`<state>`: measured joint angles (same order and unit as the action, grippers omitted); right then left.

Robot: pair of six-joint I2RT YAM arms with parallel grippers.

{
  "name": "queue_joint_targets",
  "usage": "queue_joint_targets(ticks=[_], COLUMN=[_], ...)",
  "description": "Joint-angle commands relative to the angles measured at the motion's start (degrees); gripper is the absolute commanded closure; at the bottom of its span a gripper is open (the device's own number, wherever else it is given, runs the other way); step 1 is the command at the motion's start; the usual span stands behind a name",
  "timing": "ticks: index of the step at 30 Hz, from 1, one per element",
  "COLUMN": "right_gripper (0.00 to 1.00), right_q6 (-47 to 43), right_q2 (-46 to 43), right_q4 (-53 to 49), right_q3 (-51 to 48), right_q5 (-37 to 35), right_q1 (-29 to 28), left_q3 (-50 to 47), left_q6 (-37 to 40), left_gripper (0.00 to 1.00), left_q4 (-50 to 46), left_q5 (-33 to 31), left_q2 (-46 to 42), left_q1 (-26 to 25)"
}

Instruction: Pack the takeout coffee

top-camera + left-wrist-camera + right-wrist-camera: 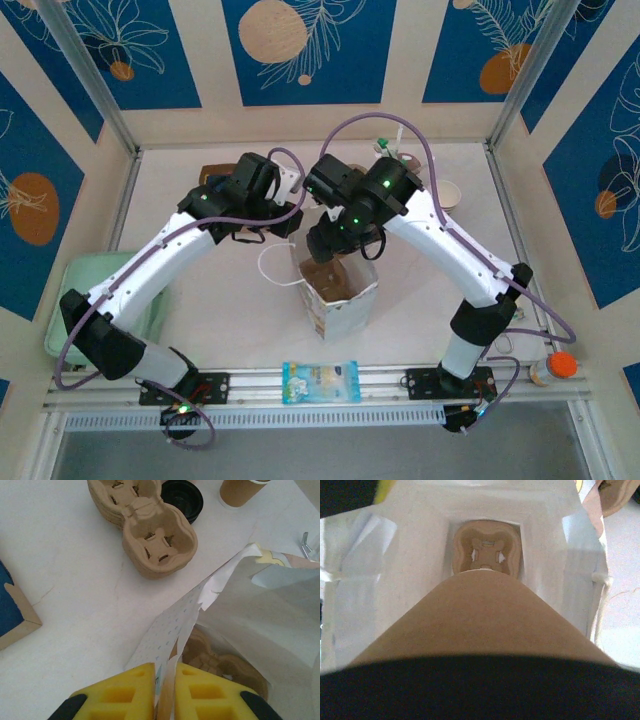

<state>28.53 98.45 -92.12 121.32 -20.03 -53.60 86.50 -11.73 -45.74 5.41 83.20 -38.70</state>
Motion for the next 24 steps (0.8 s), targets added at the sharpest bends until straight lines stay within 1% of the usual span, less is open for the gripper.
queue_joint_targets(ticks=[1,11,19,24], right_gripper=[0.59,0.6,0.59,0.59], right_q6=[2.6,6.4,7.8,8.5], right_q2=[0.6,-0.8,-4.9,-7.4], right_q4=[1.2,3.9,4.8,8.7], right_q3=[-1.8,-6.9,-7.2,-10.9], right_q5=[0.0,0.1,-1.9,0.9], right_q1=[-1.0,-2.0,-1.7,-1.2], left_q3=[0.5,-0.6,-0.9,-1.3], left_q6=[0.3,0.0,-0.4,-0.9], left_gripper=[0.84,0.85,0.85,0.85], left_q4=[-0.6,0.4,1.0,1.4], left_q5=[-0.8,-0.9,-1.0,-0.7], left_q2=[-0.2,-0.5,-0.4,-0.3], left_q1=[-0.4,-0.3,0.1,0.4])
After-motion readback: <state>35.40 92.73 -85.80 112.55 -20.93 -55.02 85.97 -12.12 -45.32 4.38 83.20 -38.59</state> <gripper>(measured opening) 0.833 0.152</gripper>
